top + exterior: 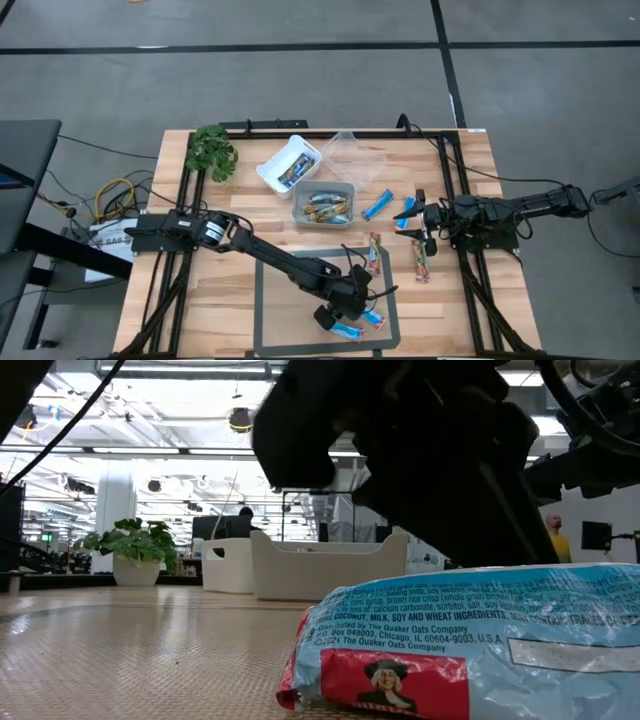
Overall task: Pick and place Granola Bars by type
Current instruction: Put the red granola bar into the transparent bin
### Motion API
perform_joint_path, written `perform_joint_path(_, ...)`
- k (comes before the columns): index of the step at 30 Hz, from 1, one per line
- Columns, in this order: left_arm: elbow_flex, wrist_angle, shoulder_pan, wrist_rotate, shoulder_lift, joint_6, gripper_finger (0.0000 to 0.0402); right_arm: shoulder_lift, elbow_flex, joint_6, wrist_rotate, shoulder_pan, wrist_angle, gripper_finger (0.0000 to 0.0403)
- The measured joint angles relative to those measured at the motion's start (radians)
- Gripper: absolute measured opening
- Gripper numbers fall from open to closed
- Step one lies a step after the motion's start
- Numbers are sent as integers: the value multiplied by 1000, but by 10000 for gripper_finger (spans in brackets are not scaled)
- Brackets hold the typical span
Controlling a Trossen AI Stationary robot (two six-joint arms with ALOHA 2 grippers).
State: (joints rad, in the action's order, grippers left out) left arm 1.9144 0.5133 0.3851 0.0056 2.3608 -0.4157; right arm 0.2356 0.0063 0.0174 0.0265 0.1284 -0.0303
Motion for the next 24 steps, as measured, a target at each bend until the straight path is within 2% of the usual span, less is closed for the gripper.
perform_joint_path(12,0,-44,-6,4,47,9,177,-1,0,0,0,0,3,191)
perform_joint_path(14,0,-42,-5,-23,47,8,170,-1,0,0,0,0,0,191)
perform_joint_path(24,0,-32,-6,-13,47,8,70,0,0,0,0,0,0,191)
